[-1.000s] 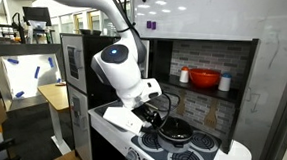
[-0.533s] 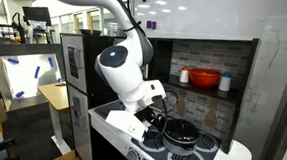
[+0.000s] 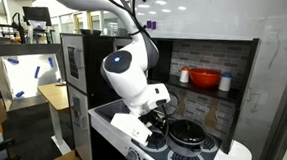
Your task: Slide the pot to the right
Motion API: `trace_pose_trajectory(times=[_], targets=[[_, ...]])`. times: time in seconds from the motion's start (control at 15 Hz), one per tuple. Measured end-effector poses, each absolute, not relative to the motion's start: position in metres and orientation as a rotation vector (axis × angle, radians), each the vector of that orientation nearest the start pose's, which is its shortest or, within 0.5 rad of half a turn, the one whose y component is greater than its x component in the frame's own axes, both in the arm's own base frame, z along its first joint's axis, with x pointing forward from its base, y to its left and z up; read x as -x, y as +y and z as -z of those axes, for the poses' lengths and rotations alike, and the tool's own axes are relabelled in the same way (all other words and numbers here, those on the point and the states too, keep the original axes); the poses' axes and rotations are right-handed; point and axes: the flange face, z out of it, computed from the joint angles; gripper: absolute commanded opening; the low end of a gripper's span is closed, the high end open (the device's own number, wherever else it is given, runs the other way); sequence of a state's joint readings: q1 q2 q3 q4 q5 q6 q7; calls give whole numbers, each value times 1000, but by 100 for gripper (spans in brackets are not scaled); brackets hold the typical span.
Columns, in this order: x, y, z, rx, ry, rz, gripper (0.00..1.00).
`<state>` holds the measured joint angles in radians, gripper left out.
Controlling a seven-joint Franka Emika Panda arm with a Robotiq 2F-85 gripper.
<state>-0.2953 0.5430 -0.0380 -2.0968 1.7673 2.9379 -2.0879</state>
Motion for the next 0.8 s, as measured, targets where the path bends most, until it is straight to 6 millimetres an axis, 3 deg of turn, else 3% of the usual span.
trace_pose_trajectory(times=[0.8], targets=[[-503, -259, -146, 3040, -22, 925, 100]])
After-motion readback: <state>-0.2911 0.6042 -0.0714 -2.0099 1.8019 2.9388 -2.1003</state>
